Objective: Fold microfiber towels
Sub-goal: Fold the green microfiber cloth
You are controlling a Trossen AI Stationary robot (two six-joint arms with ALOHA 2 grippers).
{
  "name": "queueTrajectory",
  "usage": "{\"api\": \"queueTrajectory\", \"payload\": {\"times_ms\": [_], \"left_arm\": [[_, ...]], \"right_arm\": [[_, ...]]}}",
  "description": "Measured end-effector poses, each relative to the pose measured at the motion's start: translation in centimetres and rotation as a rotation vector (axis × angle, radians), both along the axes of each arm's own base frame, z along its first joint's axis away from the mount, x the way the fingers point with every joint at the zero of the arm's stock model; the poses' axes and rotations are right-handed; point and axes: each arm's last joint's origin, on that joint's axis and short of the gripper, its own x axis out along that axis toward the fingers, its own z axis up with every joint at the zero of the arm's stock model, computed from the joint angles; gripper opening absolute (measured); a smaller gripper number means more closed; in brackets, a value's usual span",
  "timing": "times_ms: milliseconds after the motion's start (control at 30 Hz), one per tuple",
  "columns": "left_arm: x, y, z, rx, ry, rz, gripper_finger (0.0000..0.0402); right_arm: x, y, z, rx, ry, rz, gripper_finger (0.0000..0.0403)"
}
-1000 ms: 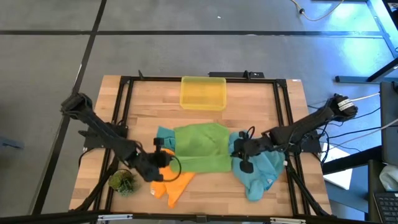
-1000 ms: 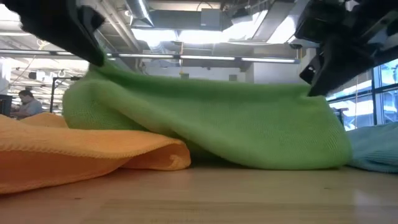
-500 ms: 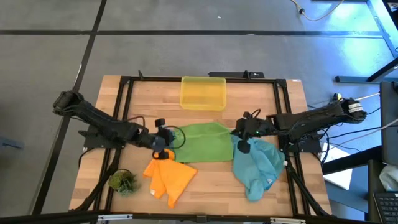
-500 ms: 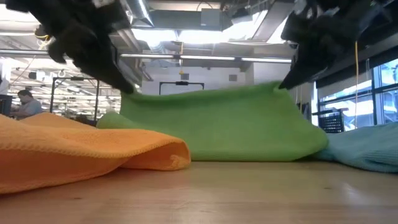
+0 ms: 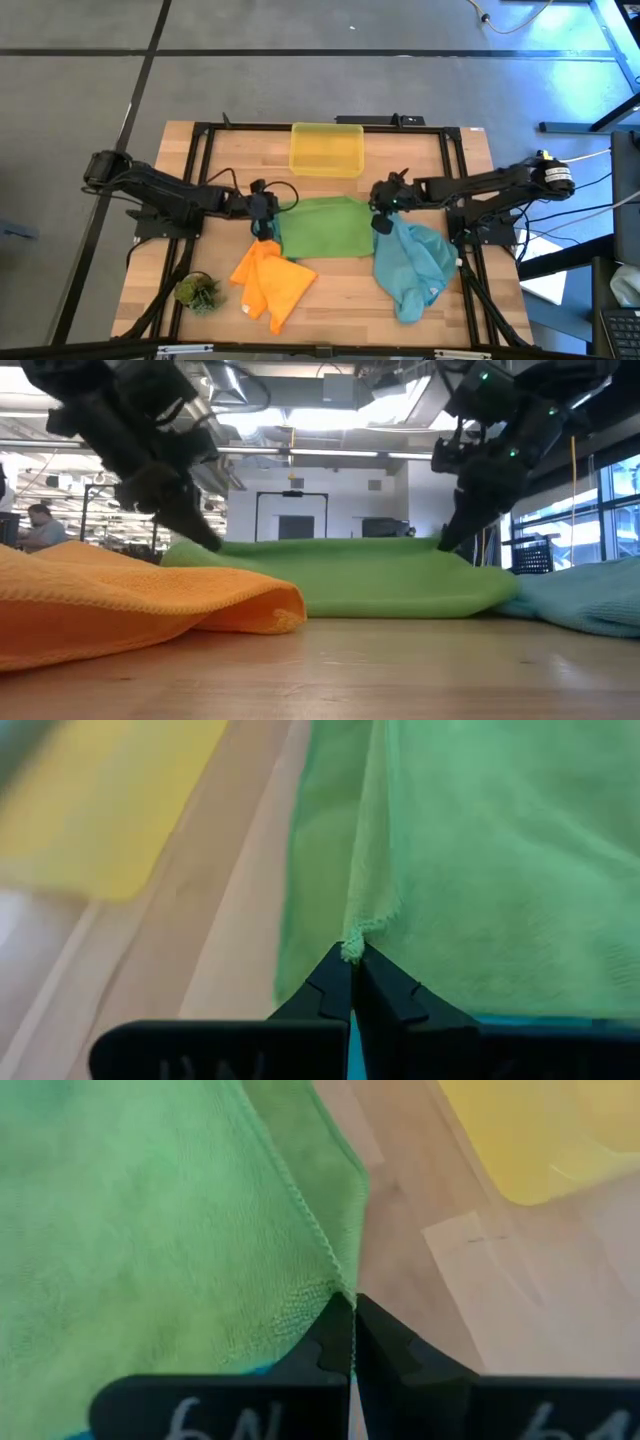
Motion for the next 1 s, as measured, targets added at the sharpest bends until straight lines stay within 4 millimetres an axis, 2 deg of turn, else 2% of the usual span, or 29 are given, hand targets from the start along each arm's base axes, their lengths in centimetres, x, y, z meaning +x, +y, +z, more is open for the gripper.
{"api": "queueTrajectory", "payload": {"times_ms": [133,267,433,567,767,867,1000], "left_arm": [[-0.6,0.7,-0.9,-0.019,0.024,0.034,0.0000],[-0.6,1.0,-0.9,0.002,0.016,0.020,0.0006],[0.2,1.0,-0.2,0.042,-0.077,-0.017,0.0059],[0.3,1.7,0.1,0.062,-0.111,0.040,0.0105],[0.2,2.4,0.2,0.111,-0.103,0.098,0.0127],[0.2,2.4,1.3,0.174,-0.130,0.096,0.0127],[1.2,1.2,4.6,0.176,-0.253,-0.007,0.0127]], "right_arm": [[0.2,-0.5,-0.9,0.004,0.039,-0.016,0.0006],[0.4,-0.8,-1.4,-0.026,0.056,-0.052,0.0015],[0.4,-0.8,-1.4,-0.050,0.063,-0.069,0.0066],[0.2,-0.8,-1.5,-0.050,0.080,-0.070,0.0108],[-0.4,-1.2,-1.6,-0.115,0.129,-0.168,0.0135],[-0.8,-1.3,-1.1,-0.117,0.137,-0.174,0.0135],[-1.3,-1.0,0.6,-0.128,0.069,-0.134,0.0136]]}}
